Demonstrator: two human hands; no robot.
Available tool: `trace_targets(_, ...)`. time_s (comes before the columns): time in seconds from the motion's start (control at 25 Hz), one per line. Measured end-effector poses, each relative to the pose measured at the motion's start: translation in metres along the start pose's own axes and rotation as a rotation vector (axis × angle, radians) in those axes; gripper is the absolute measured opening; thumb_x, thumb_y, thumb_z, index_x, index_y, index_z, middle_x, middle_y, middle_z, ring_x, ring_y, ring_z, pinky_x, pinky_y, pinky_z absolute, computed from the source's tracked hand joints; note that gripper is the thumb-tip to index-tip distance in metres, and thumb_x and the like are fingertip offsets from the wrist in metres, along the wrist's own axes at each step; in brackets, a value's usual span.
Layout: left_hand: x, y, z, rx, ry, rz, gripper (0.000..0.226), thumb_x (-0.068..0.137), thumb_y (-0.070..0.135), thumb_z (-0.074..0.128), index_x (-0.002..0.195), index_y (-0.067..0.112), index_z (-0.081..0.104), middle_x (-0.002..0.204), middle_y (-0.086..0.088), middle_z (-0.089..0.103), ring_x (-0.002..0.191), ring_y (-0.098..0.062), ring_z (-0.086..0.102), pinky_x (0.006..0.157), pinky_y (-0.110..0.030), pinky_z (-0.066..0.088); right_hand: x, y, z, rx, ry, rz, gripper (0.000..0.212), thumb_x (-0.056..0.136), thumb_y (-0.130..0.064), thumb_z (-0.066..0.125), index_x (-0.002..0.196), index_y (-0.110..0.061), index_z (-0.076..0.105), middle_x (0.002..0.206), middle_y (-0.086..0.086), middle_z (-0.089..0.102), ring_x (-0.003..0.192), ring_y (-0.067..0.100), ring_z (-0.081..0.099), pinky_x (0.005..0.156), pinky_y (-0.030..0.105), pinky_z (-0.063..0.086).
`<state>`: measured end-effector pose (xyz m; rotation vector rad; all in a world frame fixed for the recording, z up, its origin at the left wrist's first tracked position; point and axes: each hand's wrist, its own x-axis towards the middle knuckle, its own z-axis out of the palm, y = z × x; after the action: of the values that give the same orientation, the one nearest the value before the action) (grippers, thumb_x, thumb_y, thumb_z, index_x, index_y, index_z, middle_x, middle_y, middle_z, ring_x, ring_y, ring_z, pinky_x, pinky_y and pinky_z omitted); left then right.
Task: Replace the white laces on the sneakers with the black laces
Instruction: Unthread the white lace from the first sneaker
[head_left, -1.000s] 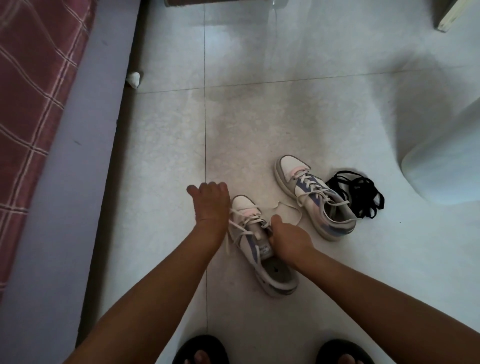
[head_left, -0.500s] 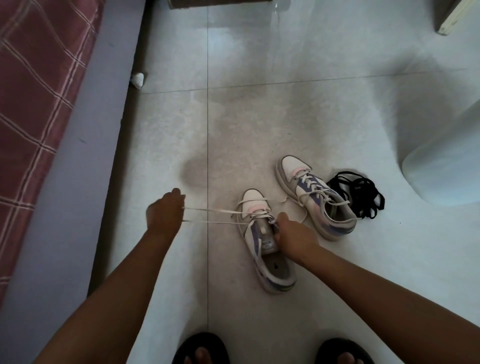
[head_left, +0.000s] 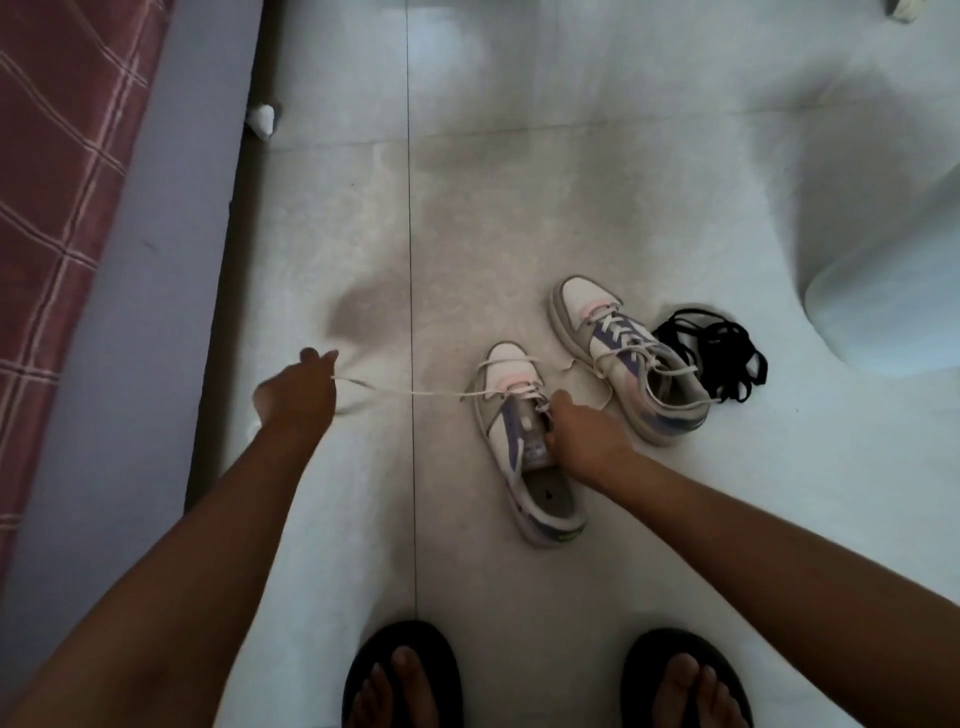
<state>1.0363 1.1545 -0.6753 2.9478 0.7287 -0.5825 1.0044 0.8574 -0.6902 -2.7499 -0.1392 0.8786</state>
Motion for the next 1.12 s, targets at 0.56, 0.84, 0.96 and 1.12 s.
trace_targets(0.56, -0.076, 0.161, 0.022, 0.309, 0.105, 1.029, 0.028, 0.095, 0.009, 0.035, 0.119, 0.002, 0.048, 0.124, -0.016, 0.046, 0.112, -0.032, 0.049, 0.079, -0.040, 0.045, 0.004, -0.002, 0.008, 0.021, 0.049, -0.016, 0.027, 0.094, -0.028, 0.044, 0.115, -0.011, 0.039, 0.098, 0.014, 0.065, 0.085, 0.033, 0.063, 0.060, 0.033, 0.036)
trace_targets(0.84, -0.070, 0.157, 0.020, 0.172, 0.043, 1.071, 0.027, 0.091, 0.001, 0.043, 0.118, 0.000, 0.046, 0.122, -0.017, 0.048, 0.104, -0.032, 0.054, 0.076, -0.037, 0.043, 0.002, 0.001, 0.005, 0.087, 0.018, -0.037, 0.025, 0.093, -0.027, 0.043, 0.111, -0.009, 0.039, 0.098, 0.017, 0.064, 0.086, 0.035, 0.062, 0.060, 0.034, 0.034)
trace_targets(0.96, -0.066, 0.136, 0.026, -0.326, 0.038, 0.837, 0.022, 0.084, -0.007, 0.048, 0.106, -0.003, 0.052, 0.112, -0.018, 0.047, 0.088, -0.032, 0.053, 0.069, -0.033, 0.038, -0.002, 0.007, 0.001, 0.165, -0.043, -0.060, 0.024, 0.090, -0.023, 0.047, 0.108, -0.010, 0.039, 0.099, 0.019, 0.062, 0.086, 0.036, 0.058, 0.061, 0.033, 0.033)
trace_targets(1.12, -0.058, 0.122, 0.033, -0.868, -0.303, 0.454, 0.025, 0.088, -0.009, 0.042, 0.082, -0.001, 0.064, 0.095, -0.010, 0.054, 0.085, -0.018, 0.050, 0.073, -0.026, 0.039, -0.005, 0.009, 0.001, 0.209, -0.054, -0.023, 0.019, 0.088, -0.023, 0.049, 0.098, -0.014, 0.036, 0.098, 0.019, 0.061, 0.085, 0.036, 0.056, 0.060, 0.032, 0.029)
